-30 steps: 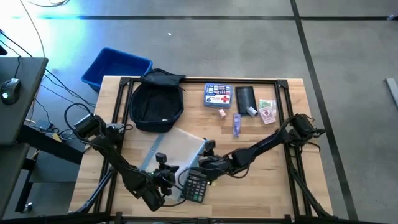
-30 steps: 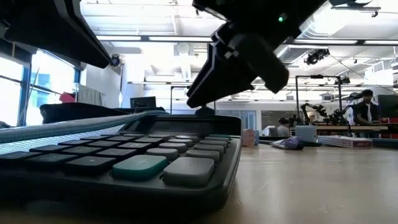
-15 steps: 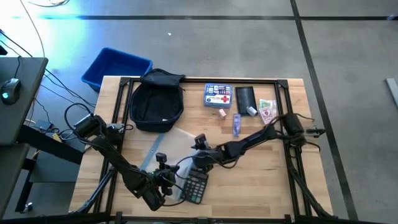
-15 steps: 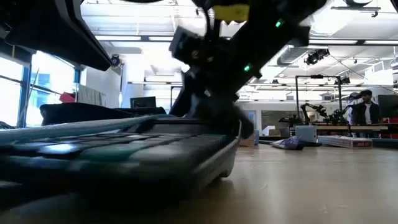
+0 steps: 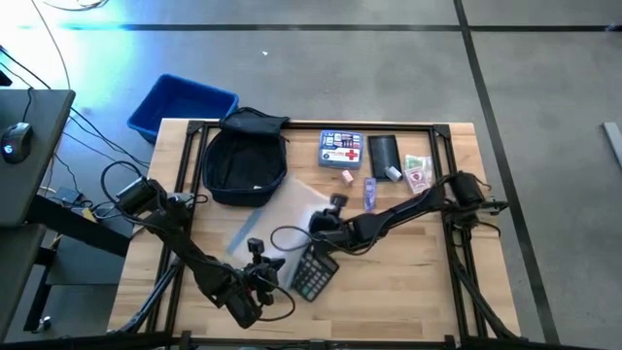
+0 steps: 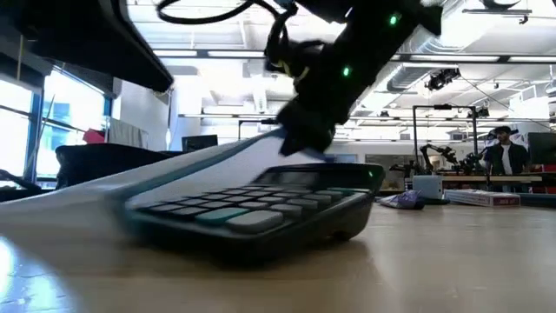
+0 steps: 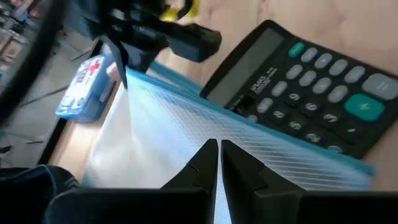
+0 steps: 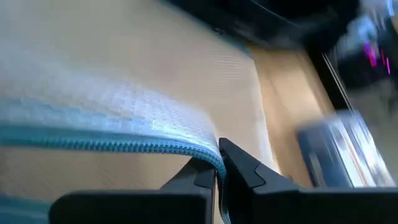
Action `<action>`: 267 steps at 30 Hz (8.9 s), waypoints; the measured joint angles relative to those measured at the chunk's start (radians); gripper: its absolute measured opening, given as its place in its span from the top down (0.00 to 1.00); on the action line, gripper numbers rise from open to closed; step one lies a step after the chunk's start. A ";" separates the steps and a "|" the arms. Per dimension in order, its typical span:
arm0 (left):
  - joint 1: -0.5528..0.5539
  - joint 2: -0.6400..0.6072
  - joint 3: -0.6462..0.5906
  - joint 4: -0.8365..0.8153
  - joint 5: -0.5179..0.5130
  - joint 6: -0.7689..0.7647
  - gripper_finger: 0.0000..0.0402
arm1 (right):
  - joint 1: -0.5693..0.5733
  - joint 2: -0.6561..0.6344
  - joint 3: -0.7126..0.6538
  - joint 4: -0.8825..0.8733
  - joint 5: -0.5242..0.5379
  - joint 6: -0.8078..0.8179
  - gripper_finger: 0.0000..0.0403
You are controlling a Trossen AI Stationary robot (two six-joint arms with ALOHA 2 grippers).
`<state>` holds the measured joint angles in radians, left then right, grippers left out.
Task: Unpack backpack
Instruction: Put the black calculator in the blue zipper bag, then put the purple chocolate bar in the blue zipper bag
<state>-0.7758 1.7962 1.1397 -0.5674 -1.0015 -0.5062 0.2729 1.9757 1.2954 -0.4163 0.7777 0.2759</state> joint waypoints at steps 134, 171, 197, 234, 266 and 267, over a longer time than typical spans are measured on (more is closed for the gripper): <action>0.110 0.055 0.000 0.166 0.168 0.227 1.00 | 0.214 0.175 0.152 0.218 -0.259 -0.073 1.00; 0.127 0.055 0.001 0.161 0.162 0.150 1.00 | -0.305 -0.373 -0.572 -0.102 -0.312 0.675 0.37; 0.129 0.055 0.001 0.163 0.072 0.091 1.00 | 0.183 -0.371 -0.325 0.123 -0.666 0.500 1.00; 0.126 0.055 0.001 0.225 0.055 0.168 1.00 | -0.002 -0.187 -0.314 0.416 -0.415 0.285 0.53; 0.124 0.055 0.001 0.214 0.057 0.168 1.00 | 0.043 -0.002 -0.103 0.302 -0.532 0.105 0.85; 0.124 0.055 0.001 0.214 0.058 0.168 1.00 | 0.054 -0.003 -0.070 0.228 -0.556 0.077 0.85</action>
<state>-0.6514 1.8515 1.1404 -0.3532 -0.9440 -0.3386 0.3272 1.9732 1.2250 -0.1878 0.2220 0.3531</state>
